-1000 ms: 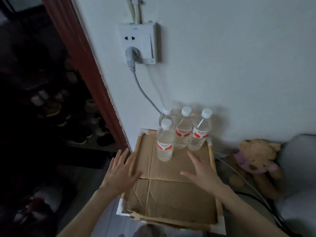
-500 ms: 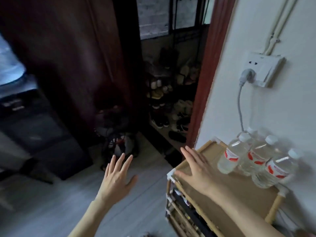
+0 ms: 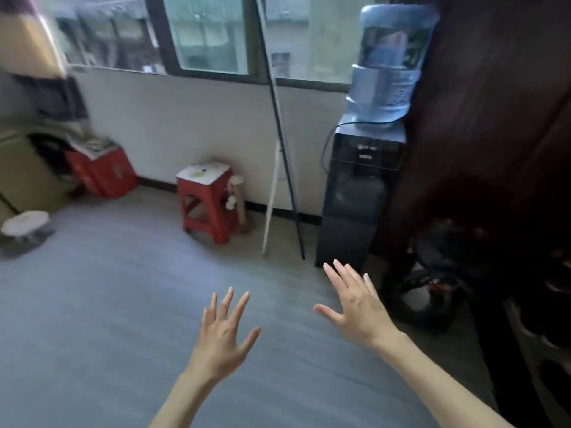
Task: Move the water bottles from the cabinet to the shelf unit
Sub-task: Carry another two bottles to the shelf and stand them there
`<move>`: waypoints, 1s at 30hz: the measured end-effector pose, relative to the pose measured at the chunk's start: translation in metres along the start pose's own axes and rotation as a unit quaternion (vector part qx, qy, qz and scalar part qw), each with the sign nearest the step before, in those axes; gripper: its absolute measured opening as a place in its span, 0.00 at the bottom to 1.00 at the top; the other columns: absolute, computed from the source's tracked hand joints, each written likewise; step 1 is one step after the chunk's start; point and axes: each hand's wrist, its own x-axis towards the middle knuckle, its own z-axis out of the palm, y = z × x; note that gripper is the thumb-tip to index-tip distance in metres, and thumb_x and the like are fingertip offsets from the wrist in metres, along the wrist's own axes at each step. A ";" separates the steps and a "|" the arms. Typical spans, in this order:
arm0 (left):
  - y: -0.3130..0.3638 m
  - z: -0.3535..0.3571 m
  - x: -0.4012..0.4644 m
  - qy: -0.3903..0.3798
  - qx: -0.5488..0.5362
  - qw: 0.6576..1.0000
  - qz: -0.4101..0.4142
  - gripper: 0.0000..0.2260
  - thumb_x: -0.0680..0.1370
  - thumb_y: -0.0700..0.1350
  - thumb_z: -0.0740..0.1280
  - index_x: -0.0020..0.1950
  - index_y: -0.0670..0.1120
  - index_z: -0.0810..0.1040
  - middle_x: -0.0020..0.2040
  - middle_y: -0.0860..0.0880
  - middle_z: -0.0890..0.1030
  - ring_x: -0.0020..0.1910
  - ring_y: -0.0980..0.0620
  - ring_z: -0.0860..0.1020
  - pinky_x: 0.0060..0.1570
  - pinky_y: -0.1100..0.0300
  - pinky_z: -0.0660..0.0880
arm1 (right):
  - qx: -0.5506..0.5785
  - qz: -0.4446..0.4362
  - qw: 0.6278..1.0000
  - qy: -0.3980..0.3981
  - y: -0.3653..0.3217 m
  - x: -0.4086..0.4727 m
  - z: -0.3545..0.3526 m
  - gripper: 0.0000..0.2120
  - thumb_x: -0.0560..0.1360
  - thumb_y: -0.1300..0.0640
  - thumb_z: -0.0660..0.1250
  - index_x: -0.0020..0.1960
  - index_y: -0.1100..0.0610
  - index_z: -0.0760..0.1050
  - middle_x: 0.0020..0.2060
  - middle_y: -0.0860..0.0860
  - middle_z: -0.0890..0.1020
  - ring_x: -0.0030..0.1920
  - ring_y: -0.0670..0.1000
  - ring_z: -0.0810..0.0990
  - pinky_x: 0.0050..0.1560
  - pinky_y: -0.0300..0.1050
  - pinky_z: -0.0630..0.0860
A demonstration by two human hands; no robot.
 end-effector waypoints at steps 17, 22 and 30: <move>-0.354 -0.207 0.000 0.169 0.052 0.930 -0.321 0.39 0.63 0.69 0.40 0.73 0.58 0.47 0.76 0.51 0.45 0.74 0.49 0.39 0.72 0.54 0.43 | -0.001 -0.334 0.938 -0.093 -0.394 0.300 0.128 0.36 0.74 0.37 0.57 0.75 0.48 0.46 0.76 0.49 0.50 0.76 0.52 0.46 0.75 0.54 0.44; -0.428 -0.233 0.043 0.189 0.043 0.902 -0.386 0.39 0.63 0.70 0.40 0.73 0.59 0.46 0.76 0.52 0.43 0.74 0.50 0.37 0.72 0.54 0.43 | -0.015 -0.391 0.915 -0.103 -0.465 0.400 0.156 0.37 0.74 0.35 0.56 0.75 0.48 0.45 0.76 0.50 0.50 0.76 0.52 0.46 0.75 0.55 0.45; -0.535 -0.309 0.114 0.249 0.039 0.859 -0.446 0.31 0.74 0.64 0.53 0.73 0.57 0.46 0.76 0.51 0.43 0.74 0.51 0.37 0.72 0.53 0.44 | -0.009 -0.471 0.877 -0.099 -0.604 0.551 0.169 0.37 0.73 0.35 0.55 0.75 0.48 0.45 0.76 0.50 0.51 0.76 0.52 0.46 0.74 0.55 0.44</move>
